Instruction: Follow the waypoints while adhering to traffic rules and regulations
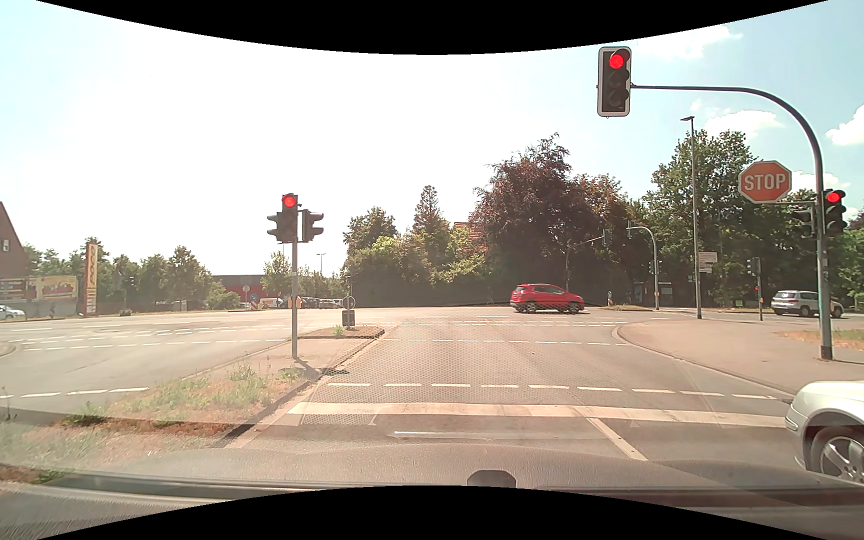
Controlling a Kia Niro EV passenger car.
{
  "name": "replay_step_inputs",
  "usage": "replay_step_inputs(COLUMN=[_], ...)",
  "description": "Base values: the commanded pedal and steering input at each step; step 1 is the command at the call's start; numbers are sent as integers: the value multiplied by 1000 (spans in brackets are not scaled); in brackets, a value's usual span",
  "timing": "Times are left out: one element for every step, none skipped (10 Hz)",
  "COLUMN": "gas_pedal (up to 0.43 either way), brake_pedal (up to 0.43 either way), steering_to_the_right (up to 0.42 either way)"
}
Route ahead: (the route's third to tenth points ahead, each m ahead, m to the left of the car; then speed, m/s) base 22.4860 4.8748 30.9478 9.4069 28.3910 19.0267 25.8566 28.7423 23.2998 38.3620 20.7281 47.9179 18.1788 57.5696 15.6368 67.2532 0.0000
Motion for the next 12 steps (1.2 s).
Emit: replay_step_inputs(gas_pedal=[0, 0, 0, 0, 0, 0, 0, 0, 0, 0, 0, 0], brake_pedal=[274, 274, 274, 274, 274, 274, 274, 274, 274, 274, 274, 274], steering_to_the_right=[-24, -24, -24, -24, -25, -26, -28, -29, -30, -29, -29, -30])
